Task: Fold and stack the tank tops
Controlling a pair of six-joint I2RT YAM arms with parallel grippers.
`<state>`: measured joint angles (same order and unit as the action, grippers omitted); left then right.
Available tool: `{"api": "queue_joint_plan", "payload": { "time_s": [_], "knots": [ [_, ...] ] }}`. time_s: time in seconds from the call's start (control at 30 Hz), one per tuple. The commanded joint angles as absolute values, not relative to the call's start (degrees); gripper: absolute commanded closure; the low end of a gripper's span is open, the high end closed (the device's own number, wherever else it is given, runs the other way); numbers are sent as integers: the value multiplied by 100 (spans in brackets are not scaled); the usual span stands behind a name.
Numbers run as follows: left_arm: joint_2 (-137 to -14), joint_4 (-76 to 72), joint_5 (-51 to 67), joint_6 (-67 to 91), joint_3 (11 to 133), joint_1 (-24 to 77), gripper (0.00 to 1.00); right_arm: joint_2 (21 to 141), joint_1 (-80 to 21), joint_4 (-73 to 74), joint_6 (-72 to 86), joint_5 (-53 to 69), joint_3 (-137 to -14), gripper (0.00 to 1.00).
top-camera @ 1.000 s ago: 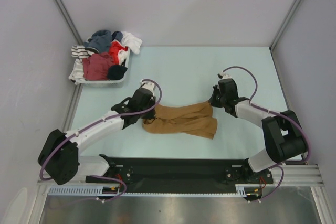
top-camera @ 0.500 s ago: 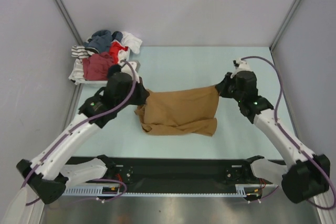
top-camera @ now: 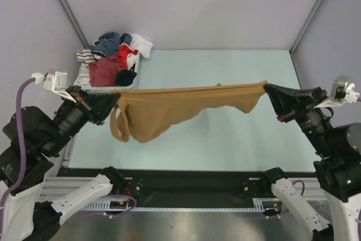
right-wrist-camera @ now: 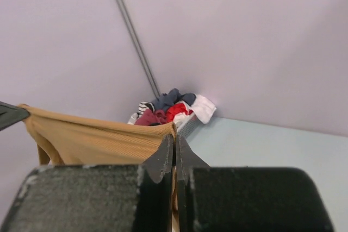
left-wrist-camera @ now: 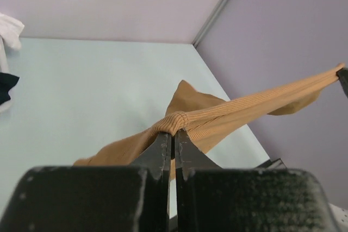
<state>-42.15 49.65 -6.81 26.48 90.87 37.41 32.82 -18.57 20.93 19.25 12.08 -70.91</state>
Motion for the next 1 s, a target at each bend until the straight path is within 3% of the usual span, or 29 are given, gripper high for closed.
{"api": "queue_joint_plan", "payload": {
  "time_s": [0.0, 0.33, 0.6, 0.97],
  "knots": [
    [-4184, 5335, -694, 2733, 9018, 3700, 100, 3244, -1837, 2698, 1881, 1397, -7426, 100],
    [-4262, 4659, -852, 2856, 7771, 3700, 100, 3963, -1828, 3471, 2065, 907, -7436, 100],
    [-5351, 2972, -528, 3023, 6172, 3279, 100, 4972, -1819, 2349, 2443, 62, -5988, 100],
    [-7897, 1670, -678, 2857, 6677, 2910, 100, 7353, -1074, 556, 2706, 139, -5958, 100]
  ]
}}
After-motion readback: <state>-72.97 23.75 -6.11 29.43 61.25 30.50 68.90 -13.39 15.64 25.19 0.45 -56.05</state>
